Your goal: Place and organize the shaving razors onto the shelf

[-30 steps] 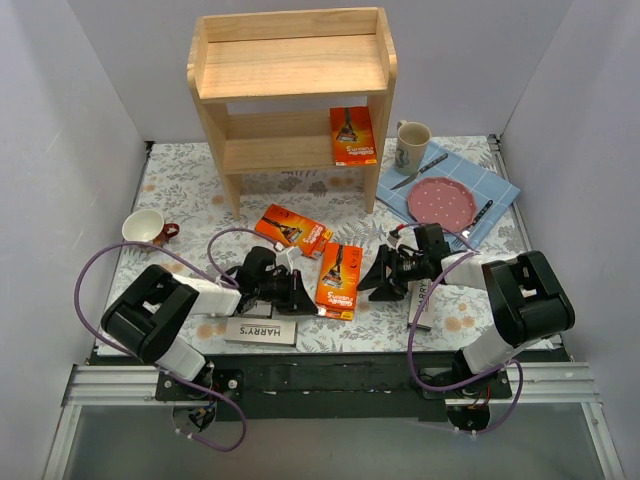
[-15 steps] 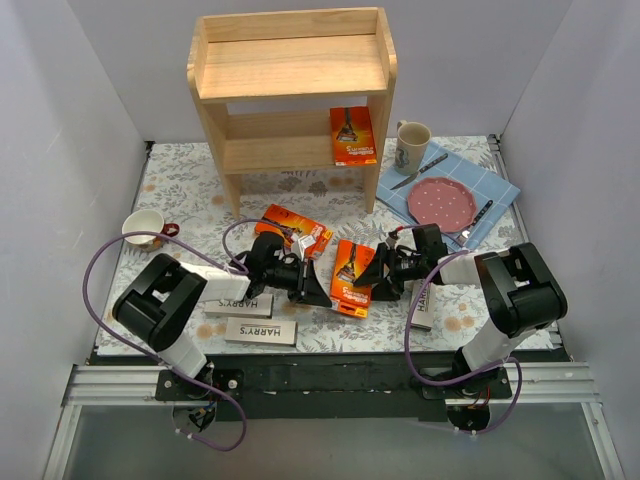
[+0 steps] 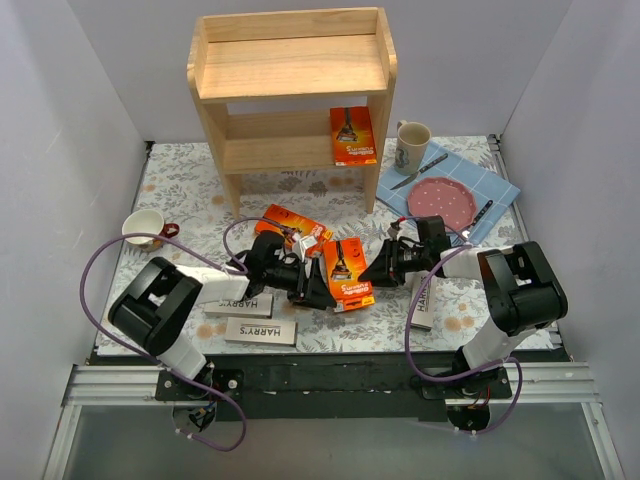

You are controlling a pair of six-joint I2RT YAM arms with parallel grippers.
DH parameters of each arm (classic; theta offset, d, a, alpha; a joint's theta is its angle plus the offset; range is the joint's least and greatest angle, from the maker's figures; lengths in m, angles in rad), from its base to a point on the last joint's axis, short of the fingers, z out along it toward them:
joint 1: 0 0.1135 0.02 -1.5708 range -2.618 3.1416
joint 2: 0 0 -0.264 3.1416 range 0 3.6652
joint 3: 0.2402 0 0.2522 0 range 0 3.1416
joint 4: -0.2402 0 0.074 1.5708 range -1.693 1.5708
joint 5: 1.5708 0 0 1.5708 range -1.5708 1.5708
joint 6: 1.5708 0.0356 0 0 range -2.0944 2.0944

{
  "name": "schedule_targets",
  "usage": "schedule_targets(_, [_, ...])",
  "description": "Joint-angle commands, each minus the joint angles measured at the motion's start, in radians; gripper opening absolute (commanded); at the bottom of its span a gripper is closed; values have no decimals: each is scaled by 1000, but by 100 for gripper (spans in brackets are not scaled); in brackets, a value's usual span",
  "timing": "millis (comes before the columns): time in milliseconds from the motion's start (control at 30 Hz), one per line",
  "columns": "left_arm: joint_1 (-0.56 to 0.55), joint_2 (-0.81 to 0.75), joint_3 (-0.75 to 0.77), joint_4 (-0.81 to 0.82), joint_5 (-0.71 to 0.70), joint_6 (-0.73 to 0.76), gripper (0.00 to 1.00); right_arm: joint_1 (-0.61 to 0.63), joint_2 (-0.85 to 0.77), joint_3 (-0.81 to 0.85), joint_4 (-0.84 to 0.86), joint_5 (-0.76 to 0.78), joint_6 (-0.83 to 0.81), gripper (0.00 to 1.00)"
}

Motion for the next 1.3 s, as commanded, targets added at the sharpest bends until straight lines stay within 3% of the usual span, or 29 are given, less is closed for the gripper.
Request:
schedule_targets(0, [17, -96, 17, -43, -16, 49, 69, -24, -31, 87, -52, -70, -78, 11])
schedule_targets(267, [63, -8, -33, 274, 27, -195, 68, -22, -45, 130, -61, -67, -76, 11])
schedule_targets(500, [62, 73, 4, 373, 38, -282, 60, 7, -42, 150, -32, -63, -44, 11])
schedule_targets(733, [62, 96, 26, 400, 52, -305, 42, 16, -10, 177, -5, -63, -24, 11])
schedule_targets(867, [65, 101, 47, 404, 64, -296, 25, 18, -5, 191, -20, -63, -38, 12])
schedule_targets(967, [80, 96, 65, 376, 76, -281, 15, 18, -10, 209, -51, -51, -58, 18])
schedule_targets(1100, [111, 58, 104, 289, 113, -203, 5, -1, -20, 261, -132, -71, -128, 51])
schedule_targets(1200, [143, 23, 134, 201, 167, -94, 2, -51, -39, 335, -290, -86, -248, 60])
schedule_targets(1267, [155, -13, 167, 119, 210, 20, 0, -97, -36, 418, -453, -86, -352, 61])
